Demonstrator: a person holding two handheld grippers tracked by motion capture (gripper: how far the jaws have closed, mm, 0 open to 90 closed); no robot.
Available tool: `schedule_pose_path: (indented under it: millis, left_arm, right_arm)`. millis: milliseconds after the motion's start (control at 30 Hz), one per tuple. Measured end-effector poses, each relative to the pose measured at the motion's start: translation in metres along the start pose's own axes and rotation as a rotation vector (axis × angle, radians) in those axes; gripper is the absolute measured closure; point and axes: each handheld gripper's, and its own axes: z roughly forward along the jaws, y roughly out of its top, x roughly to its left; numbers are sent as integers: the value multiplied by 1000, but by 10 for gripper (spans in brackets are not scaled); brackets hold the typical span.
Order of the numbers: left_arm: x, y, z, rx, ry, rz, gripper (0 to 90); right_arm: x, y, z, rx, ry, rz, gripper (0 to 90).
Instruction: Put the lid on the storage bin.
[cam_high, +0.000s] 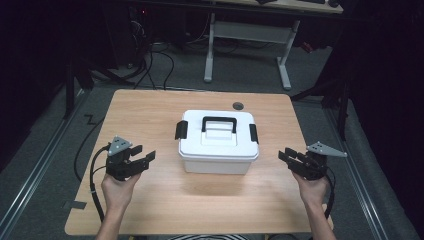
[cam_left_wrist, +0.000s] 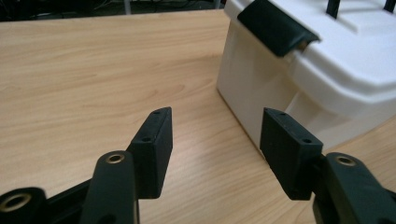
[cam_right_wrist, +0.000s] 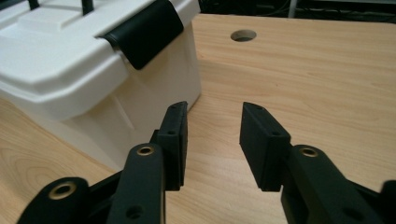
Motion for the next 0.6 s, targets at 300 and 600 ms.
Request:
schedule_pose_path:
  millis: [300, 600]
  left_arm:
    - [10, -28, 8, 49, 38, -12, 413]
    - [21, -47, 21, 102, 84, -31, 400]
  right_arm:
    - [-14, -29, 6, 27, -50, 43, 545]
    - [-21, -55, 16, 67, -81, 53, 508]
